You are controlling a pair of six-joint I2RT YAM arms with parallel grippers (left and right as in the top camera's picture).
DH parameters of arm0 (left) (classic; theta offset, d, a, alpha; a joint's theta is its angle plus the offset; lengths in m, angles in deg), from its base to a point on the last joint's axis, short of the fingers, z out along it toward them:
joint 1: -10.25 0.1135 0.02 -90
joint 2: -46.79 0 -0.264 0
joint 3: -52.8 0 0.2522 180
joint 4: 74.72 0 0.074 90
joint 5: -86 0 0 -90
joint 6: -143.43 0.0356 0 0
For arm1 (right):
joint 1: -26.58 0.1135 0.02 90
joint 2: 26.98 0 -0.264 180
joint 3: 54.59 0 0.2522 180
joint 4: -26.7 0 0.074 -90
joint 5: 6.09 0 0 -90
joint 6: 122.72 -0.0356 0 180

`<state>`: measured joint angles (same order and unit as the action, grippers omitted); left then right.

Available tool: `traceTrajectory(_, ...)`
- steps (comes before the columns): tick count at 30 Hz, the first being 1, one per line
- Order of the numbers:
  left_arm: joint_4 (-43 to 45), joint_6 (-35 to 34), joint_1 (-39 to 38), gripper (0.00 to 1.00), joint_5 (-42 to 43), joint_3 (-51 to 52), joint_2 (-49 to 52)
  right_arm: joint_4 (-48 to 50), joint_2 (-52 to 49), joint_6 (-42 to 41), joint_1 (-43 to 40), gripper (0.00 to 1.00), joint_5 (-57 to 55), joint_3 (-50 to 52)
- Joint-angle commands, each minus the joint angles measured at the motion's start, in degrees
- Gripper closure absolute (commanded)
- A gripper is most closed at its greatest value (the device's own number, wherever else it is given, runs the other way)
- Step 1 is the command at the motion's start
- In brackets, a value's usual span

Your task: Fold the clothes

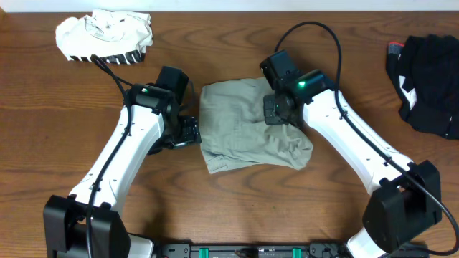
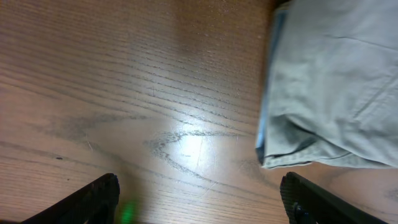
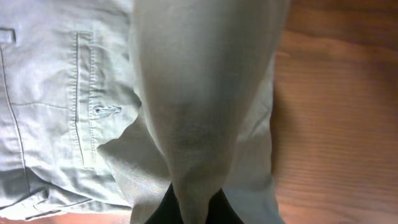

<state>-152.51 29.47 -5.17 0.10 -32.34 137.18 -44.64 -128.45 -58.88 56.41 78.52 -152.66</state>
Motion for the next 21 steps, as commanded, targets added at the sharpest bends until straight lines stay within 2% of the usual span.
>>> traceTrajectory(1, 0.04, 0.31, 0.31, 0.15, -0.26, -0.31, 0.17, 0.07, -0.17, -0.59, 2.16, 0.99, -1.20, -1.25)
traceTrajectory(7, 0.04, 1.22, 0.31, 0.15, -0.28, -0.31, 0.17, -0.48, -0.17, -1.49, 2.56, 0.99, -5.11, -1.25)
traceTrajectory(18, 1.18, 1.16, 0.31, 0.15, -0.26, -0.15, 0.17, -4.61, -0.17, 1.11, -7.10, 0.98, -6.73, -1.03)
traceTrajectory(21, 1.29, 1.16, 0.31, 0.15, -0.26, -0.11, 0.17, -4.63, -0.17, 2.51, -9.11, 0.95, -6.82, -0.59)
